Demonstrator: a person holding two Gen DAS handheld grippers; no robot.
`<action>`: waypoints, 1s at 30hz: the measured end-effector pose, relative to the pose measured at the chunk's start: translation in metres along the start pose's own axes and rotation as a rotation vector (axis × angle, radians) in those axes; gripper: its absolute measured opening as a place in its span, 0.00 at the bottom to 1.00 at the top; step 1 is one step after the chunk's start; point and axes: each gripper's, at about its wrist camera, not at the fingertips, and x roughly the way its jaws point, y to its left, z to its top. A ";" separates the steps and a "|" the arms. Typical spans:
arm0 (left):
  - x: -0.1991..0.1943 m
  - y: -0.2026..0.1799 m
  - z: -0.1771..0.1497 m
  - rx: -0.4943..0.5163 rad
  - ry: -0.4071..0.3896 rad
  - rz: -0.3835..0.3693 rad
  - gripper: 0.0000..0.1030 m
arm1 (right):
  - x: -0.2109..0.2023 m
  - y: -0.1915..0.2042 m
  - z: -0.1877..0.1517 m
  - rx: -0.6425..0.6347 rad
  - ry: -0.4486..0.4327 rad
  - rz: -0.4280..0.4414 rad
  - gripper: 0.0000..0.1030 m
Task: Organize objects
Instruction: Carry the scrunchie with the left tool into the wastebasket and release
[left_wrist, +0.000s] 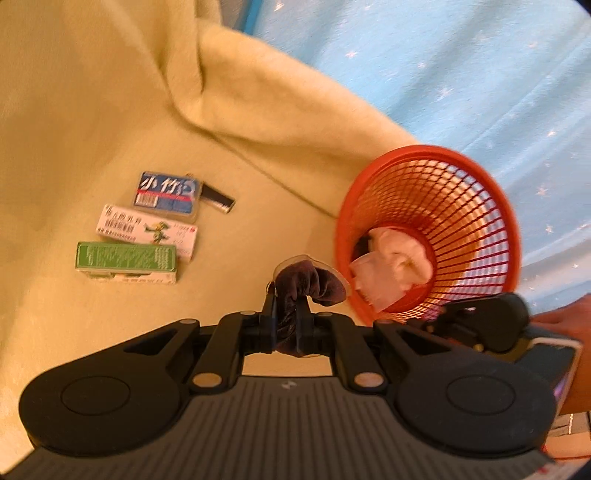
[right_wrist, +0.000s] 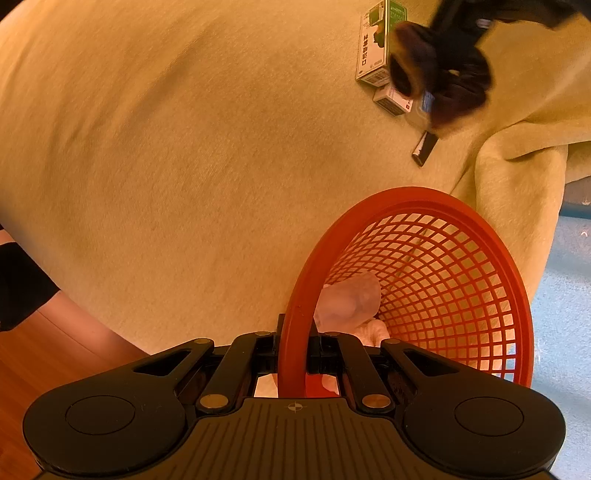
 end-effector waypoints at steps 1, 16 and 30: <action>-0.002 -0.003 0.002 0.008 -0.003 -0.006 0.06 | 0.000 0.000 0.000 0.001 0.000 -0.001 0.02; -0.011 -0.044 0.017 0.067 -0.018 -0.066 0.06 | 0.000 0.000 0.001 0.008 0.001 -0.005 0.02; -0.001 -0.072 0.036 0.113 -0.025 -0.123 0.06 | 0.000 -0.001 0.000 0.009 -0.001 -0.005 0.02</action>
